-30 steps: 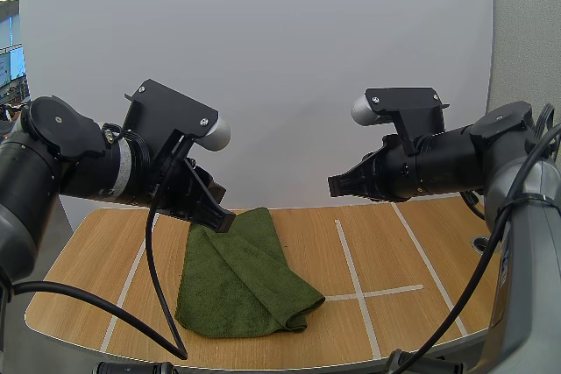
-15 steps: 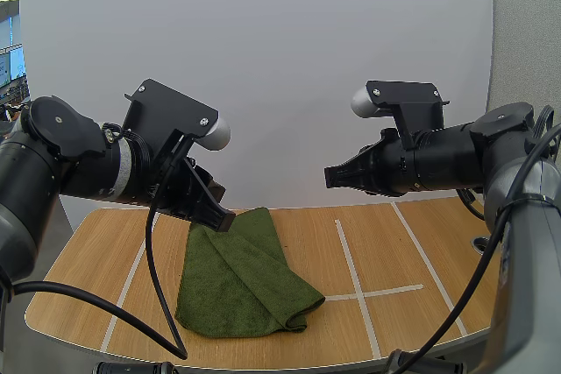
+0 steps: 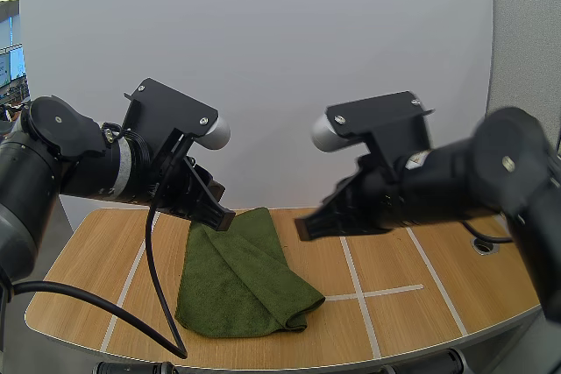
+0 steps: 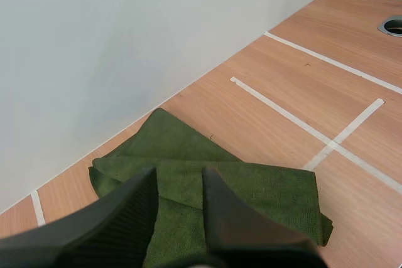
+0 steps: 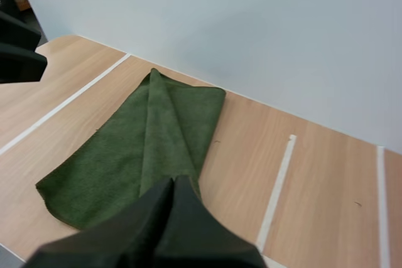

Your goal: Fold the towel

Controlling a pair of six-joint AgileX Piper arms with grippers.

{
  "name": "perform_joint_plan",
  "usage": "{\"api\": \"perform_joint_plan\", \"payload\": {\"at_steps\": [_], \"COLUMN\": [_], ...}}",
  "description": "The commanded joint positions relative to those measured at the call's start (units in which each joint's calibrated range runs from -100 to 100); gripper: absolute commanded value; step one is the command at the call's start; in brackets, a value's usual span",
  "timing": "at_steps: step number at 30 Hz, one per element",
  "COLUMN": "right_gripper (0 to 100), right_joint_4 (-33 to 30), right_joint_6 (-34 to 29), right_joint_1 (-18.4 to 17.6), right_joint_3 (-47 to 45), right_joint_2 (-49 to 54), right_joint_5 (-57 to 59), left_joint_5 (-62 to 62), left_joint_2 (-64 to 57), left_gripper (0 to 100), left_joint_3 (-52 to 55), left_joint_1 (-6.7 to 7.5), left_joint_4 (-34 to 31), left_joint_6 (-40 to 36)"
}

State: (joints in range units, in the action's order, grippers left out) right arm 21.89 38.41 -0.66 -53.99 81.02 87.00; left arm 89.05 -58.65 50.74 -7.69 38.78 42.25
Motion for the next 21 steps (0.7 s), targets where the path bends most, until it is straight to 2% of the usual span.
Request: {"api": "perform_joint_plan", "payload": {"at_steps": [1,7,15,21], "right_gripper": [0,0,0,0], "right_joint_4": [-3.8,-5.9,-12.8,-12.9], "right_joint_6": [-3.0,-7.0,-11.4,-12.9], "right_joint_1": [-0.2,-0.2,-0.2,-0.6], "right_joint_3": [-0.2,-0.2,-0.2,-0.2], "right_joint_2": [6.0,13.7,19.0,19.0], "right_joint_5": [3.3,13.0,13.0,13.0], "left_joint_5": [-0.4,-0.4,-0.4,-0.4], "left_joint_2": [0.2,0.2,0.2,0.2], "left_gripper": [41,41,41,41], "left_joint_3": [0.0,0.0,0.0,0.8], "left_joint_1": [-0.05,-0.05,-0.05,-0.05], "left_joint_4": [1.1,1.1,1.9,0.9], "left_joint_6": [0.3,0.3,0.3,0.3]}}
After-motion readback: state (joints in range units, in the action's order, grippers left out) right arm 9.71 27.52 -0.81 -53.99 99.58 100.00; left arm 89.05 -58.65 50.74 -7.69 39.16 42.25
